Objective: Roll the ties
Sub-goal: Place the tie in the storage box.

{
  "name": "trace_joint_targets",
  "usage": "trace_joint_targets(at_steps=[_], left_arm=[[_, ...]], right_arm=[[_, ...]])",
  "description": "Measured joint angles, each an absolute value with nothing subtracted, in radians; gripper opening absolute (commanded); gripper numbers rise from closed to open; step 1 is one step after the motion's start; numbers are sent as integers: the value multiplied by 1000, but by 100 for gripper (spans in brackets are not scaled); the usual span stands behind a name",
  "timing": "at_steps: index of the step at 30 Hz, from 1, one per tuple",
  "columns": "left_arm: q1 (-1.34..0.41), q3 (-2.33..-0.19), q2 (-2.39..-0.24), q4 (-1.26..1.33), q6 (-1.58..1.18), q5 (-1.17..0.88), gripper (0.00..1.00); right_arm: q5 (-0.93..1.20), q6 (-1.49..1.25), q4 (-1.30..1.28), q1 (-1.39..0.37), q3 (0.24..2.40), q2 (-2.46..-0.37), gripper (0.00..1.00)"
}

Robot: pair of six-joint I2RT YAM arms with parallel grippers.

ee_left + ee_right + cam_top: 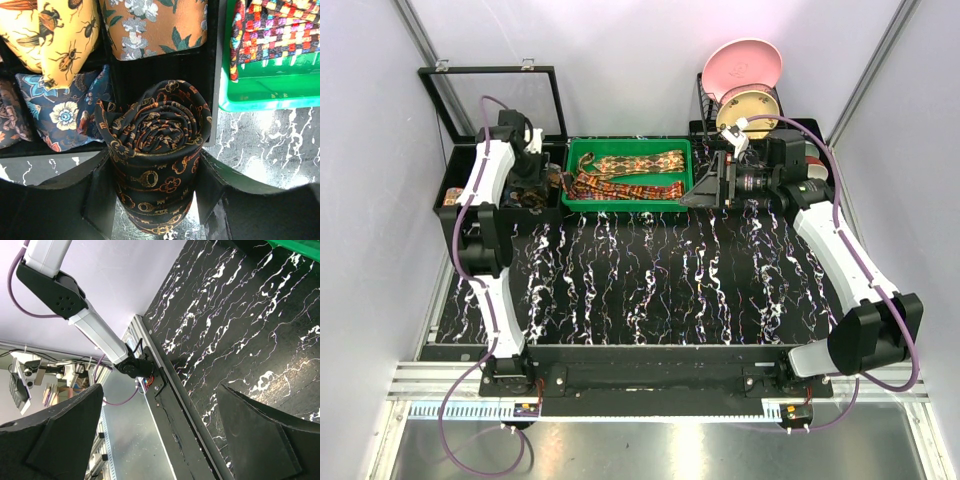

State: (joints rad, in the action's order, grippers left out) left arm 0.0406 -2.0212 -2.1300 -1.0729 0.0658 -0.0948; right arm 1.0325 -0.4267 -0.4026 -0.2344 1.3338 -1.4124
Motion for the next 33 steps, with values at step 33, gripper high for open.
trace_joint_targets(at_steps=[33], left_arm=[[4,-2019,-2277,-1013,55,-44,29]], right_arm=[[1033,-445,-403,-234,1303,-1423,100]])
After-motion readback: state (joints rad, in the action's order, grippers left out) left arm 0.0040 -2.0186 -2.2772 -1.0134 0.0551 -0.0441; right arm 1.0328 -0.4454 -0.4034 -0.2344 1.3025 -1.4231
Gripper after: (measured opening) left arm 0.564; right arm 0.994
